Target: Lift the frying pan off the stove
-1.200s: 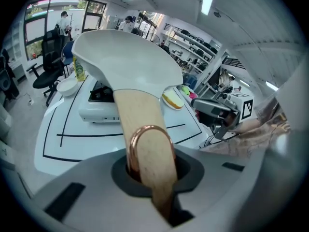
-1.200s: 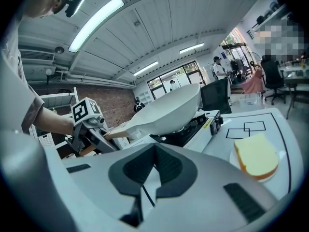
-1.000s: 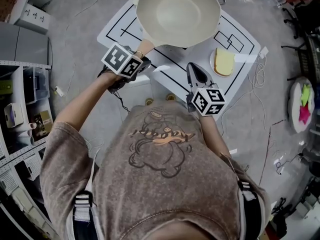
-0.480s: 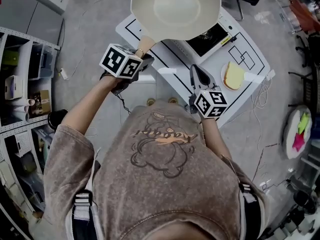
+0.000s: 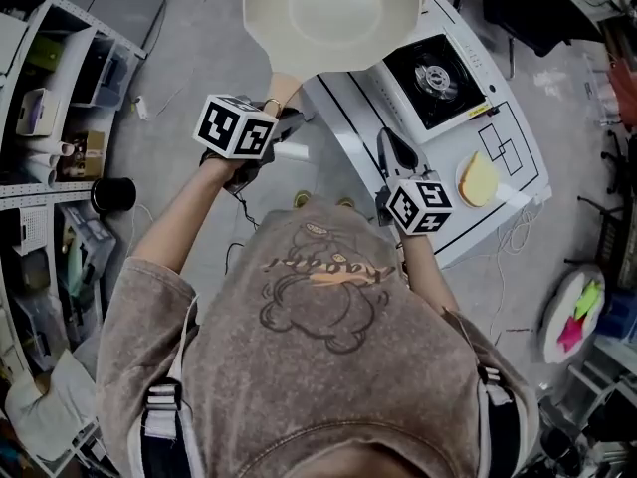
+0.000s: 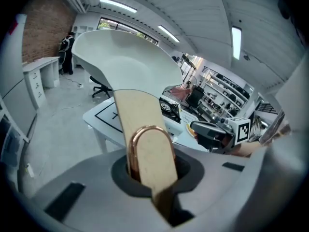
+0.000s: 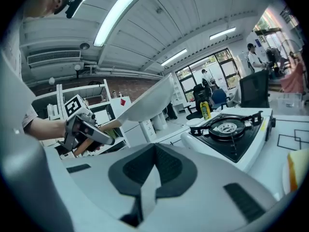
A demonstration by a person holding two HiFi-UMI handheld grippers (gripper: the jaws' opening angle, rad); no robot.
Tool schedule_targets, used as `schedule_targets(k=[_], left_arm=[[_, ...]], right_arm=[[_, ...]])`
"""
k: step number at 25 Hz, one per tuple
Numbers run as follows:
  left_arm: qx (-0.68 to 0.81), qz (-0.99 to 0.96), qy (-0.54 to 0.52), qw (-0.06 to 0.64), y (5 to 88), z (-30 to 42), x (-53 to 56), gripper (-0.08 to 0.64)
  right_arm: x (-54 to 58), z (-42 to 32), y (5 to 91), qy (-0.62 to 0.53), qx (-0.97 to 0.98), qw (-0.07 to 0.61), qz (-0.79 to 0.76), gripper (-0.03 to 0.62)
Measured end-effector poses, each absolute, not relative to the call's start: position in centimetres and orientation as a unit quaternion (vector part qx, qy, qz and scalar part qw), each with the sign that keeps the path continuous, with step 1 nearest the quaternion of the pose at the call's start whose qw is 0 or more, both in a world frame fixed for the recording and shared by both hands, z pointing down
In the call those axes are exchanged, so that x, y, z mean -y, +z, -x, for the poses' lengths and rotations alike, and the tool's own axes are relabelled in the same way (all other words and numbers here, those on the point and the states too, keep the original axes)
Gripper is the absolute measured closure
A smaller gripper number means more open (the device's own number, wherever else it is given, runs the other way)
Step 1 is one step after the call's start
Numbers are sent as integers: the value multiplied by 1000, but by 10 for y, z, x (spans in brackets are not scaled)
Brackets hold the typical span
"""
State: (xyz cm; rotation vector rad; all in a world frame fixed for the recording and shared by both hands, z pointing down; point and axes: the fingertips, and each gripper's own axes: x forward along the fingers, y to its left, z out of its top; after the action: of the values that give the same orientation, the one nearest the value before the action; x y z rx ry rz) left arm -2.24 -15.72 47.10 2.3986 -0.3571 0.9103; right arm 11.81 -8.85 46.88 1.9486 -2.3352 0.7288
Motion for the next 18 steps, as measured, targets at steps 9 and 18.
schedule_targets(k=[9,18], left_arm=[[241,-867,280,334,482,84,163,515],[308,-833,265,376,509,133,149,515]], right_arm=[[106,-80,472,233,786,27,-572,597],[122,-41,474,227,821,40,-523,597]])
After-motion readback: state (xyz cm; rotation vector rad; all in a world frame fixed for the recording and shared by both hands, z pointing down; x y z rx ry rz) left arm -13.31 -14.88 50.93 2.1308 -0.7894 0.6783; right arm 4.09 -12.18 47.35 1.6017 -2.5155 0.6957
